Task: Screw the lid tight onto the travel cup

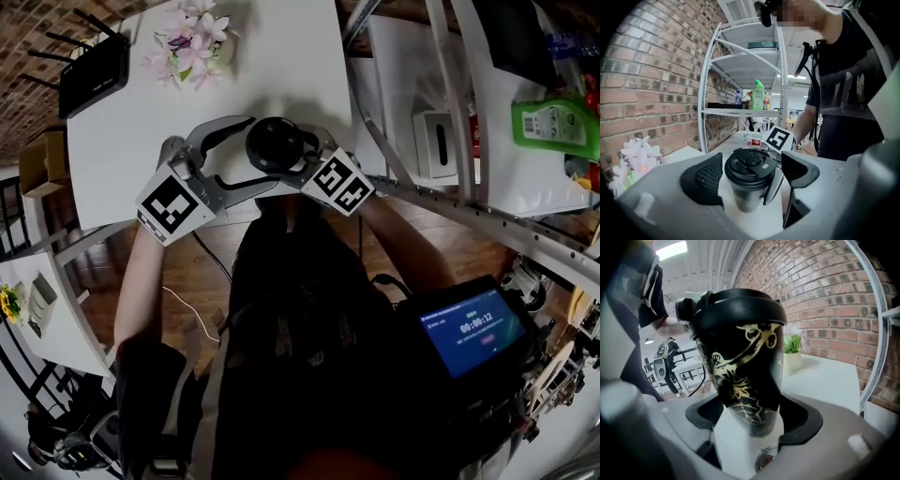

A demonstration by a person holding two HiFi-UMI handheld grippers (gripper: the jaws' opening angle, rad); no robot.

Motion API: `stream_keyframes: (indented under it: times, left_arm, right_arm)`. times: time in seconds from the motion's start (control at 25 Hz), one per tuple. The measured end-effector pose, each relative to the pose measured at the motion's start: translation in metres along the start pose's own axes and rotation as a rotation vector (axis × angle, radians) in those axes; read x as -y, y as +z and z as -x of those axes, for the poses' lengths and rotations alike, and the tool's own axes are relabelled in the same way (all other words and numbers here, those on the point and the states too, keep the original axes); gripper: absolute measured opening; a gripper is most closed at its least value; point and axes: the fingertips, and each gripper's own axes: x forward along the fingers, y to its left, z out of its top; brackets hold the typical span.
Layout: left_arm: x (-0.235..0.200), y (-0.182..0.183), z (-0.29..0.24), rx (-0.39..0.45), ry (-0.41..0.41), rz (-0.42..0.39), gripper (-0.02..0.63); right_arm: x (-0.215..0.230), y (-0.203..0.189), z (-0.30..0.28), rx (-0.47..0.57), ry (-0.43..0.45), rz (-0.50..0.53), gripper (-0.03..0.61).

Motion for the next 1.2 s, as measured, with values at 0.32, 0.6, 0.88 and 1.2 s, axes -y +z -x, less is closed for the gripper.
stream_keyframes:
  times: [0.32,0.6,0.88,1.2]
  left_arm:
    - [-0.005,-0.005,0.000,-0.055,-0.075,-0.030,0.407]
    - [-0.003,-0.021,-0.013,-0.070,-0.116,-0.033,0.405]
    - [-0.004,-0.021,-0.013,-0.032,-0.053,-0.030,0.403]
    - [-0.005,-0.023,-0.013,0.014,0.122,0.019,0.402]
  right_arm:
    - [0.000,0.000,0.000,-0.010,0.001,-0.003,0.371]
    - [0.000,0.000,-0.001,-0.021,0.006,-0.004,0.371]
    - [0.000,-0.001,-0.001,-0.024,0.005,-0.008,0.371]
    - [0.001,-0.003,-0.002,-0.025,0.002,-0.009,0.371]
